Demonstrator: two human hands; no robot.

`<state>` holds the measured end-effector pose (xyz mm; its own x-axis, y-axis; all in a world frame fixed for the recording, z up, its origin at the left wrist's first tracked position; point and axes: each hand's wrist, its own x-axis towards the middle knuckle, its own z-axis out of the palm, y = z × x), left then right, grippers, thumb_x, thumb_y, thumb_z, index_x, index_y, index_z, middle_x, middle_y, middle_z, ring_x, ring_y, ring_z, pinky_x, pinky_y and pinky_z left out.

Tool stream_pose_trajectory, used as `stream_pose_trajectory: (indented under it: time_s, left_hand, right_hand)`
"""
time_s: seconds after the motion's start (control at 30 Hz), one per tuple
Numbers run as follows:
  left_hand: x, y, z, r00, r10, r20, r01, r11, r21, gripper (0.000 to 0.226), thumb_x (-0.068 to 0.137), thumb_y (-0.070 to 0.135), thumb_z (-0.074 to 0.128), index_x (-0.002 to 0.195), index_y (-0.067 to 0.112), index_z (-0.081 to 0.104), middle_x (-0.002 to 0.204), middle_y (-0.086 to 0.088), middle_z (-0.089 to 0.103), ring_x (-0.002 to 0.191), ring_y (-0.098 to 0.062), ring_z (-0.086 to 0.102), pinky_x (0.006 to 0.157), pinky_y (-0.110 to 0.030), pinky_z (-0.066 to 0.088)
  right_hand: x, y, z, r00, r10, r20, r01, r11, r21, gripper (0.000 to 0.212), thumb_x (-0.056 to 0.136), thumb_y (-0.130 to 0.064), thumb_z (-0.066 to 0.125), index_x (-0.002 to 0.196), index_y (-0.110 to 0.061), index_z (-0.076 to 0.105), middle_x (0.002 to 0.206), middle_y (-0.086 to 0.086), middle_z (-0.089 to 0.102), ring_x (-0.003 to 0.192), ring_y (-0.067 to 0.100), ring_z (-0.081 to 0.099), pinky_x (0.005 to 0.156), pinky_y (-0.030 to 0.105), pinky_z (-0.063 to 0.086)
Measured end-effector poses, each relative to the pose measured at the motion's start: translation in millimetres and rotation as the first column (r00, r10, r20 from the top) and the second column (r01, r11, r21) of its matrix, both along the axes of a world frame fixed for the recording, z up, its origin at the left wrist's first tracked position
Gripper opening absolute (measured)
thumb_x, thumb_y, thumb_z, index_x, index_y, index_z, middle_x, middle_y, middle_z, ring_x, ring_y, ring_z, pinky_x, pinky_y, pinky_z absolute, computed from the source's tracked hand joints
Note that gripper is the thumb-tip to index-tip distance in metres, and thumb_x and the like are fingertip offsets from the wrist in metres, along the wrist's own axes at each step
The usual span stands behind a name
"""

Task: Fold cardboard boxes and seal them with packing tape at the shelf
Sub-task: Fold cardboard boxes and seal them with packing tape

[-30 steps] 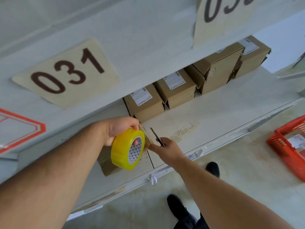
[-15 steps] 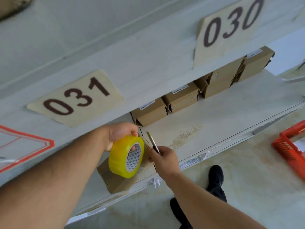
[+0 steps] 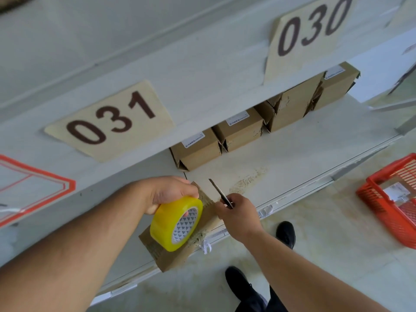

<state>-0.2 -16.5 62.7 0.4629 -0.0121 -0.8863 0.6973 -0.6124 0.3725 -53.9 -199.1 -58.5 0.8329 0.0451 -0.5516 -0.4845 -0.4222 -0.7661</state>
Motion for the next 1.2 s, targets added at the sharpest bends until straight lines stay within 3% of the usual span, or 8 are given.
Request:
stream_pose_trajectory:
  time_s: [0.13,0.3,0.4,0.5,0.87,0.97,1.1,1.2]
  left_hand:
    - [1,-7,0,0.995,-0.067,0.072,0.060,0.993,0.099,0.014,0.094,0.024,0.069,0.099,0.029,0.057,0.118,-0.018,0.066,0.111,-0.039,0.069,0.096,-0.052,0.056]
    - [-4,-3,-5,0.994,-0.061,0.089,0.052,0.993,0.107,0.032,0.090,0.026,0.069,0.120,0.016,0.060,0.119,-0.024,0.068,0.097,-0.036,0.071,0.084,-0.048,0.058]
    - [-6,2,-7,0.995,-0.042,0.092,0.031,0.993,0.112,0.033,0.089,0.030,0.070,0.118,0.018,0.059,0.112,-0.024,0.070,0.099,-0.039,0.073,0.077,-0.043,0.056]
    - [-7,4,-8,0.996,-0.032,0.088,0.024,0.995,0.092,0.033,0.089,0.030,0.070,0.117,0.015,0.061,0.111,-0.026,0.071,0.086,-0.034,0.070,0.075,-0.042,0.055]
    - [-9,8,-13,0.996,-0.027,0.086,0.021,0.997,0.072,0.031,0.089,0.032,0.070,0.115,0.015,0.064,0.105,-0.023,0.072,0.081,-0.030,0.069,0.074,-0.041,0.056]
    - [-9,10,-13,0.995,-0.021,0.100,0.013,0.997,0.075,0.030,0.089,0.032,0.070,0.112,0.014,0.064,0.099,-0.021,0.071,0.080,-0.031,0.069,0.073,-0.040,0.055]
    - [-12,15,-14,0.996,0.007,0.087,-0.011,0.999,0.050,0.028,0.088,0.029,0.072,0.111,0.013,0.066,0.102,-0.024,0.074,0.083,-0.034,0.071,0.074,-0.041,0.056]
    - [-12,15,-15,0.996,-0.006,0.087,0.002,0.999,0.050,0.029,0.090,0.029,0.070,0.113,0.013,0.065,0.107,-0.025,0.073,0.083,-0.033,0.070,0.073,-0.040,0.055]
  right_hand:
    - [8,-4,16,0.995,0.095,-0.017,-0.096,0.993,-0.062,0.026,0.094,-0.047,0.064,0.109,-0.027,0.057,0.090,-0.006,0.066,0.075,0.018,0.063,0.064,0.031,0.048]
    - [1,-20,46,0.924,0.353,0.149,-0.314,0.920,-0.236,0.029,0.109,-0.038,0.036,0.101,-0.021,0.057,0.084,0.000,0.065,0.082,0.027,0.061,0.071,0.037,0.051]
    - [-12,-24,54,0.842,0.502,0.199,-0.414,0.836,-0.360,0.023,0.109,-0.036,0.033,0.105,-0.031,0.056,0.079,-0.003,0.065,0.075,0.026,0.062,0.064,0.036,0.051]
    - [-16,-20,52,0.791,0.575,0.209,-0.440,0.772,-0.459,0.022,0.109,-0.033,0.033,0.096,-0.027,0.049,0.073,-0.002,0.058,0.069,0.028,0.056,0.054,0.033,0.040]
    - [-22,4,55,0.755,0.640,0.139,-0.468,0.675,-0.570,0.016,0.105,-0.015,0.044,0.115,-0.014,0.056,0.082,0.004,0.054,0.072,0.030,0.052,0.051,0.032,0.030]
    - [-23,11,63,0.744,0.664,0.066,-0.515,0.634,-0.577,0.022,0.100,-0.008,0.047,0.119,-0.013,0.056,0.098,0.009,0.067,0.075,0.030,0.049,0.065,0.032,0.039]
    - [-28,3,62,0.762,0.634,0.132,-0.472,0.683,-0.558,0.018,0.103,-0.014,0.043,0.116,-0.016,0.056,0.088,0.005,0.064,0.073,0.029,0.057,0.057,0.032,0.038]
    - [-35,-26,60,0.832,0.510,0.219,-0.335,0.777,-0.533,0.021,0.107,-0.029,0.038,0.094,-0.023,0.054,0.071,-0.002,0.060,0.061,0.024,0.057,0.050,0.032,0.036]
